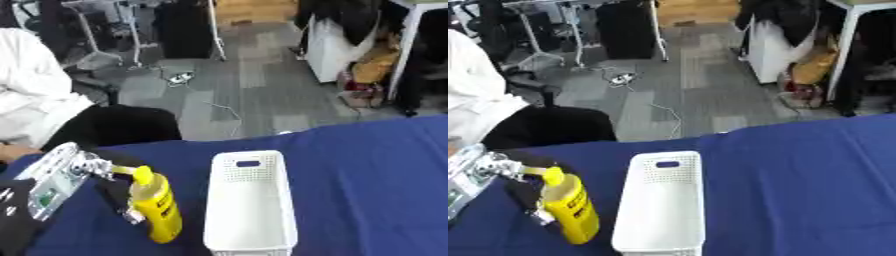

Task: Pick up objects on the table and place them in the box.

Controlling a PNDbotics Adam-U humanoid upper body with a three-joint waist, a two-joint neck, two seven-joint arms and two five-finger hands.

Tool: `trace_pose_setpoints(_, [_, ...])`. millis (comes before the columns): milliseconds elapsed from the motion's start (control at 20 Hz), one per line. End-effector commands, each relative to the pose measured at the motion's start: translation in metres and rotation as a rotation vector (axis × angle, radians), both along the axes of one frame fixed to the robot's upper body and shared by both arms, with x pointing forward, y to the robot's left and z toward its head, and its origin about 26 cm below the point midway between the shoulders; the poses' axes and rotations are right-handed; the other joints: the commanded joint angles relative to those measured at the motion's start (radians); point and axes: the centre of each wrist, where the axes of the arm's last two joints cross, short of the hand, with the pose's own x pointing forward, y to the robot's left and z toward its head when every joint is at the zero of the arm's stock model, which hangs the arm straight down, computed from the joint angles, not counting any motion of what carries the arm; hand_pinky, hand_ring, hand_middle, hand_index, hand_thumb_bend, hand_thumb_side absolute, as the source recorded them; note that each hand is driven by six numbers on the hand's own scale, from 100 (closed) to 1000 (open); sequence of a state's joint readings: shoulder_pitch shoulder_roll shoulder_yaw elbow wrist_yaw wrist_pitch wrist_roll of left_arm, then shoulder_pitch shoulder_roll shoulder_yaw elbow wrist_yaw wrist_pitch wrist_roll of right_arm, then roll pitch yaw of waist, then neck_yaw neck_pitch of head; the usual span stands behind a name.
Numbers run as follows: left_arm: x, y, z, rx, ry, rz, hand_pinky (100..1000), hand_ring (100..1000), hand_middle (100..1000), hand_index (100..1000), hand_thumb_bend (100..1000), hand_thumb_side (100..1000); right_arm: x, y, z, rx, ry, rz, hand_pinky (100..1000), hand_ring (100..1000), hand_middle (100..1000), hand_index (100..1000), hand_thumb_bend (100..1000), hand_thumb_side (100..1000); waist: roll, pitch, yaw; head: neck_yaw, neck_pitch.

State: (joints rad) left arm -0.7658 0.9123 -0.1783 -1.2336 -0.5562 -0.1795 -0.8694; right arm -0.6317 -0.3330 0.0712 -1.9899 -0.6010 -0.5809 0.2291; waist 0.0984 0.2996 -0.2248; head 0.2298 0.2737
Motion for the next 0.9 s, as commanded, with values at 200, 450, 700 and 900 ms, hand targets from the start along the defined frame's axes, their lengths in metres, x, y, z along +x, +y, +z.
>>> trace_pose_setpoints(200, [-0.0038,0.0064,0.0105,0.002,-0.032,0.008,790,881,1000,1000,823,655,-0.0025,0.0011,0.0071,0.008,-0.027,0.009,298,371,479,670,100,947,-0.001,-0.016,-0.002,0.015,0.026])
trace_pose_setpoints(450, [-0.0025,0.0061,0.0082,-0.034,-0.053,0.003,862,926,1000,1000,836,765,-0.0025,0.0011,0.0075,0.012,-0.028,0.009,298,370,479,669,100,947,-0.001,-0.017,-0.002,0.012,0.038])
trace_pose_setpoints(700, [-0.0016,0.0063,0.0063,-0.085,-0.060,-0.003,867,935,1000,1000,837,781,-0.0025,0.0016,0.0081,0.016,-0.029,0.011,297,370,478,669,100,947,0.002,-0.018,-0.004,0.011,0.043])
trace_pose_setpoints(900, [-0.0011,0.0072,0.0045,-0.117,-0.059,-0.003,879,934,1000,1000,843,807,-0.0026,0.0020,0.0085,0.017,-0.030,0.012,297,370,478,669,100,947,0.004,-0.019,-0.005,0.009,0.044])
